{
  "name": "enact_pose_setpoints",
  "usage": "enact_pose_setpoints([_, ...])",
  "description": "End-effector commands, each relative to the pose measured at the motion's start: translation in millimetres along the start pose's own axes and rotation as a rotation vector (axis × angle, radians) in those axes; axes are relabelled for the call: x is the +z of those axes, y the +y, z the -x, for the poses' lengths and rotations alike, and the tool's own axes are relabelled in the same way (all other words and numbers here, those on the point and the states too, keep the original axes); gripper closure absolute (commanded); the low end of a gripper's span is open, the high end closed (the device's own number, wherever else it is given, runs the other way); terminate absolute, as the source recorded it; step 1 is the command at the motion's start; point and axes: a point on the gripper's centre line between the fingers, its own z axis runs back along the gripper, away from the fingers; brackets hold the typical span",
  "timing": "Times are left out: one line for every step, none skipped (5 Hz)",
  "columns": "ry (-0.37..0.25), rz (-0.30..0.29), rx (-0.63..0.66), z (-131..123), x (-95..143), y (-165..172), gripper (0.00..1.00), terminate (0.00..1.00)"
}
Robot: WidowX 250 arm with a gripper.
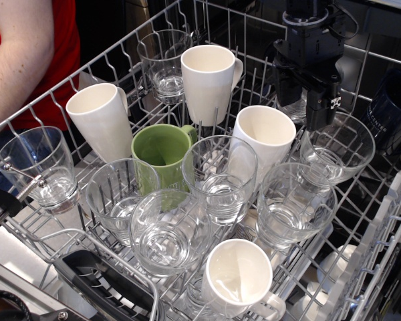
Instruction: Pick up any cup
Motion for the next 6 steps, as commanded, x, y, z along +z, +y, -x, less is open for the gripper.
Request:
enact_pose_setpoints([0.000, 0.000, 0.000, 0, 0, 0, 0.00, 0.00])
enact_pose_setpoints([-0.027, 0.008, -0.035, -1, -17, 4, 0.00, 0.00])
enact_pose_setpoints([-0.047, 0.007, -0.081, -2, -32, 12, 0.00, 0.00])
enact_pose_setpoints([-0.058, 0.012, -0.131, -3, -43, 17, 0.00, 0.00])
enact_pose_setpoints([-0.059, -0.004, -0.149, -7, -55, 20, 0.00, 0.00])
enact_pose_setpoints([-0.056, -0.009, -0.169, -10, -65, 23, 0.00, 0.00])
